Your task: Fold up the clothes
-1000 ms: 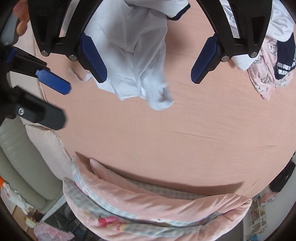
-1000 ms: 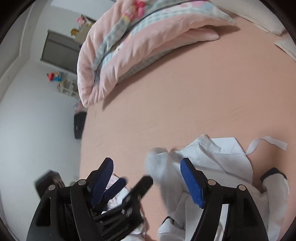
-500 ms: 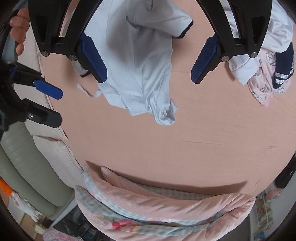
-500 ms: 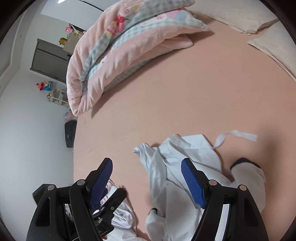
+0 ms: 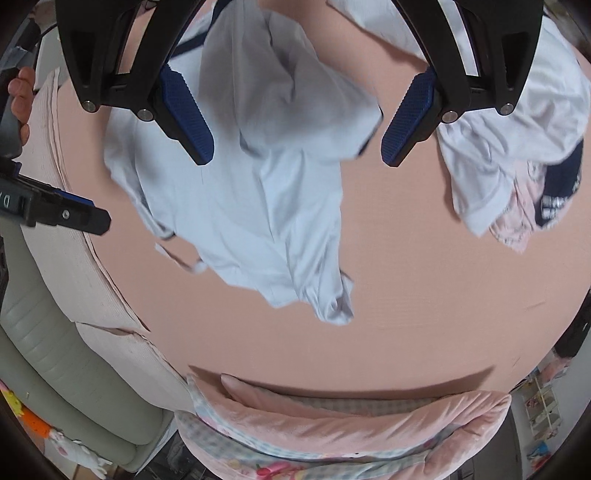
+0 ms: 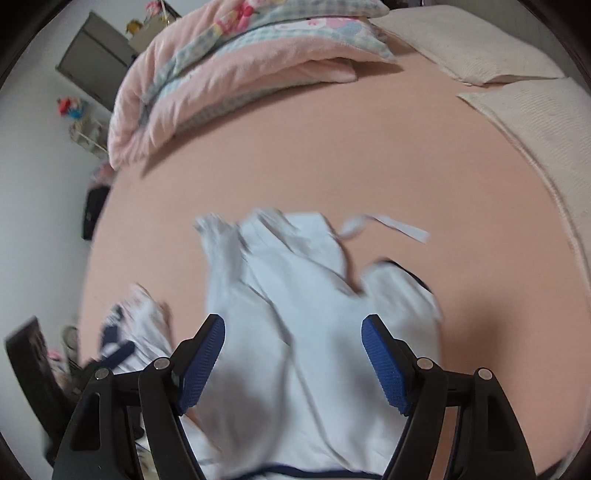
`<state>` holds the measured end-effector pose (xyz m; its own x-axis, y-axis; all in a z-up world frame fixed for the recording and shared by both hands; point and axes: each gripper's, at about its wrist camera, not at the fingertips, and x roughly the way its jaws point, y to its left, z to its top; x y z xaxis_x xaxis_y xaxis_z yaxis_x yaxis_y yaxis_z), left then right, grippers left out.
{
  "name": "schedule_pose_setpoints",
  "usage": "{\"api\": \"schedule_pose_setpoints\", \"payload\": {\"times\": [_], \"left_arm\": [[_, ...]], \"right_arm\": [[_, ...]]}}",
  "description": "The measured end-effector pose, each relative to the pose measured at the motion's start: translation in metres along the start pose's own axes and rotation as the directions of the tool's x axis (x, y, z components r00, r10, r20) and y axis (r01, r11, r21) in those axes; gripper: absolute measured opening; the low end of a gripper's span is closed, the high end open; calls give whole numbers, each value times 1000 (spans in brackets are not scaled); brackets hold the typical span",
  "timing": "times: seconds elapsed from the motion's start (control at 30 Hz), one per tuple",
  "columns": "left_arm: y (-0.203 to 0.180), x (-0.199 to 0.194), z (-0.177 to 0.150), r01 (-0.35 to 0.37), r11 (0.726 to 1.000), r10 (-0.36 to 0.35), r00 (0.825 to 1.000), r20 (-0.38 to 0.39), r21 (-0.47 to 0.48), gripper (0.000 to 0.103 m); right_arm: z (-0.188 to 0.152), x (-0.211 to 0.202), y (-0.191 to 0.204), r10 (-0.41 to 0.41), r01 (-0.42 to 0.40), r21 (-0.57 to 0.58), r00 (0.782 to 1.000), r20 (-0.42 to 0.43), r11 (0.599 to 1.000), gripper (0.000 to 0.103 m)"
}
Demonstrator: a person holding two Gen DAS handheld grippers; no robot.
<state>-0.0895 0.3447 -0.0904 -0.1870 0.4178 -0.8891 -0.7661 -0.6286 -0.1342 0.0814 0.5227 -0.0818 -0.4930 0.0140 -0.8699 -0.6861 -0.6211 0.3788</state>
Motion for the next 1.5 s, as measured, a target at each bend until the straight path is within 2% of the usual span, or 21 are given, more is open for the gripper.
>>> {"api": "schedule_pose_setpoints", "payload": {"times": [0.27, 0.37, 0.5, 0.73, 0.9, 1.17, 1.37, 1.47, 1.5], "left_arm": [[-16, -16, -48, -2, 996, 0, 1000, 25, 85, 93], [-14, -19, -62, -9, 995, 6, 1000, 27, 100, 93], [-12, -22, -81, -17, 993, 13, 999, 31, 120, 93], [-15, -22, -110, -27, 990, 24, 999, 25, 135, 93], [-18, -20, -130, -29, 990, 27, 1000, 16, 140, 93], [-12, -3, -146, 69, 995, -67, 997, -23, 72, 93], [-9, 8, -150, 26, 998, -25, 999, -21, 55, 92], [-6, 8, -149, 13, 1000, -13, 1000, -4, 18, 90], [-5, 8, -149, 10, 1000, -10, 1000, 1, -3, 87]], "right_arm": [[-64, -27, -8, -133, 139, -128, 990, 55, 982, 76], [-88, -34, -14, -160, 170, -158, 984, 74, 973, 76], [-118, -35, -30, -188, 199, -155, 979, 81, 968, 76], [-155, -24, -49, -196, 200, -159, 980, 40, 967, 76], [-170, -9, -48, -193, 192, -216, 981, 17, 957, 76], [-176, 15, -58, -189, 182, -172, 982, -21, 968, 76], [-174, 24, -67, -236, 233, -132, 972, -8, 963, 76], [-174, 26, -68, -219, 218, -89, 976, 4, 972, 76], [-174, 26, -68, -201, 201, -77, 980, 9, 977, 76]]}}
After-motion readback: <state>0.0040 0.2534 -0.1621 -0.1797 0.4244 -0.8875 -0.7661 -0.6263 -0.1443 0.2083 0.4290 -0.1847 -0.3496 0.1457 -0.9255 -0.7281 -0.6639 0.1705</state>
